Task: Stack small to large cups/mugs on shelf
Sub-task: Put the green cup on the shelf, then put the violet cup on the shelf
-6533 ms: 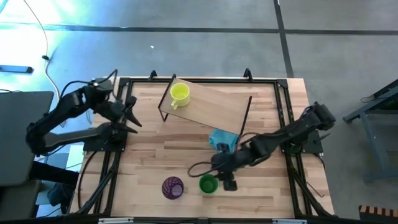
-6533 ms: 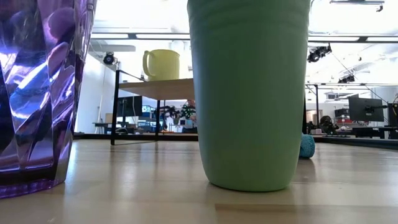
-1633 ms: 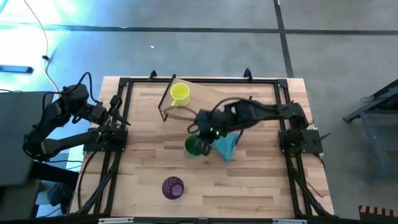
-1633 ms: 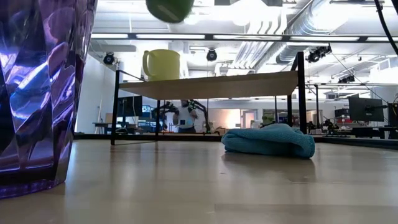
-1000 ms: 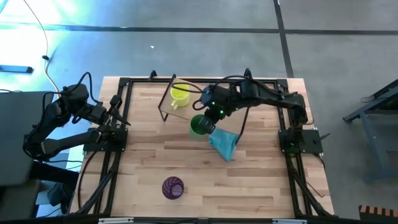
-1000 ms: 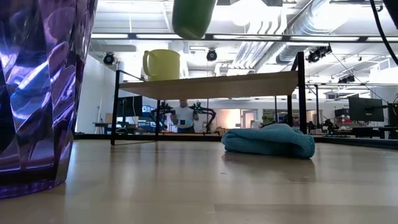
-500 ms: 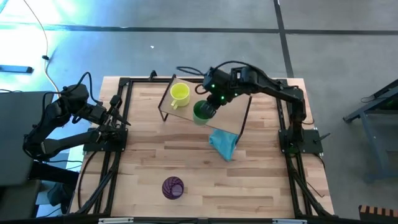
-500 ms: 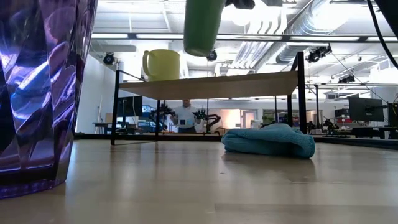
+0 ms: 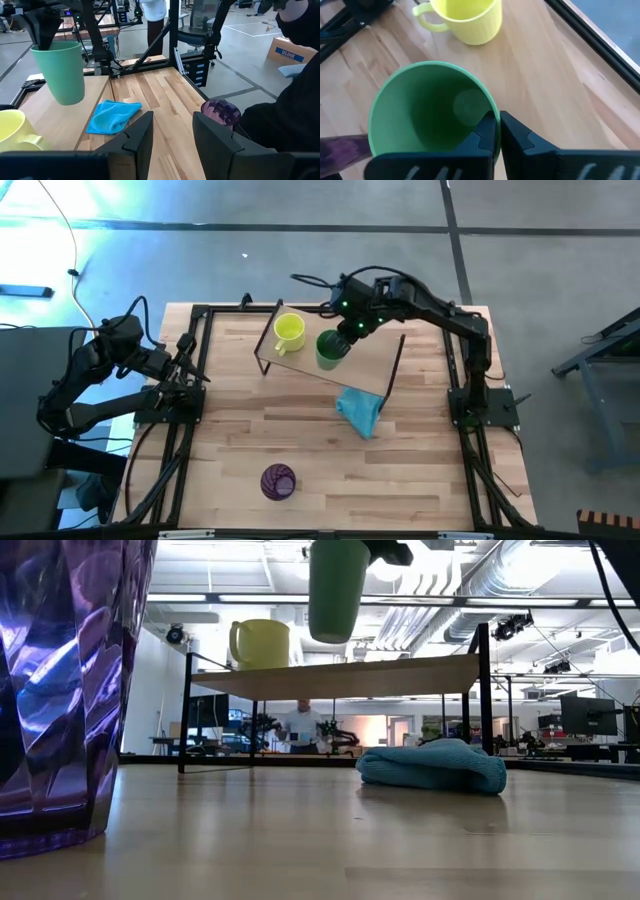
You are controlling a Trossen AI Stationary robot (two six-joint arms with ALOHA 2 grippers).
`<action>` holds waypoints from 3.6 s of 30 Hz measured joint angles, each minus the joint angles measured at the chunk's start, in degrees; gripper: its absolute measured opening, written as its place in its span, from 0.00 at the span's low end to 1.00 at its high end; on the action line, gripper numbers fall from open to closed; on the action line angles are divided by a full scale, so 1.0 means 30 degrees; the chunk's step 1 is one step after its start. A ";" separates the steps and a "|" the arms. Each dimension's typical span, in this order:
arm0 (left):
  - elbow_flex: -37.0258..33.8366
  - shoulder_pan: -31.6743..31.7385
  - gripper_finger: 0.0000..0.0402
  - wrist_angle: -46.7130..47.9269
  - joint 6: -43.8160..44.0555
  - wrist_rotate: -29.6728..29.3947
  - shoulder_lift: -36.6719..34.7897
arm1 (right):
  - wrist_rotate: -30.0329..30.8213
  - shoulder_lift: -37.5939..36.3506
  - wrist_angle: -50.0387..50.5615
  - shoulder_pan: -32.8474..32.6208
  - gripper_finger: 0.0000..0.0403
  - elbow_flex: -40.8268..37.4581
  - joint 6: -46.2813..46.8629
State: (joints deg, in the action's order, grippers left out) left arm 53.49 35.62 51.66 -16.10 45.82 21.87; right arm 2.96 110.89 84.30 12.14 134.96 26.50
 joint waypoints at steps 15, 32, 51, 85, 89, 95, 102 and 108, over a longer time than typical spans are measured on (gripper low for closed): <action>0.0000 -0.0001 0.32 -0.0007 -0.0022 0.0001 0.0000 | -0.0065 0.0000 0.0252 0.1516 0.00 -0.0007 -0.0357; 0.0000 0.0000 0.32 -0.0022 0.0029 0.0000 0.0000 | -0.0501 0.0138 0.0230 0.1706 0.00 -0.0007 -0.0357; 0.0000 -0.0007 0.32 -0.0044 0.0474 0.0000 0.0000 | -0.0998 0.1180 0.0244 0.2365 0.00 -0.0022 -0.0704; 0.0000 -0.0007 0.32 -0.0022 0.0500 0.0000 0.0000 | -0.1639 0.1719 0.0769 0.2362 0.00 -0.0015 -0.0648; 0.0000 -0.0007 0.32 -0.0022 0.0510 0.0000 0.0000 | -0.1658 0.1719 0.0776 0.2354 0.00 -0.0015 -0.0648; 0.0000 -0.0007 0.32 0.0020 0.0517 0.0000 0.0000 | -0.1711 0.1719 0.0770 0.2318 0.03 -0.0015 -0.0641; 0.0000 -0.0007 0.32 0.0138 0.0510 0.0000 0.0000 | -0.1719 0.1719 0.0762 0.2318 0.10 -0.0015 -0.0495; 0.0000 -0.0007 0.32 0.0138 0.0510 0.0000 0.0000 | -0.1719 0.1719 0.0762 0.2264 0.13 -0.0015 -0.0494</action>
State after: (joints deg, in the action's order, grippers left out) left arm 53.49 35.59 52.07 -14.57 45.82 21.87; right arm -2.20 116.05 86.59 18.93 134.91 25.02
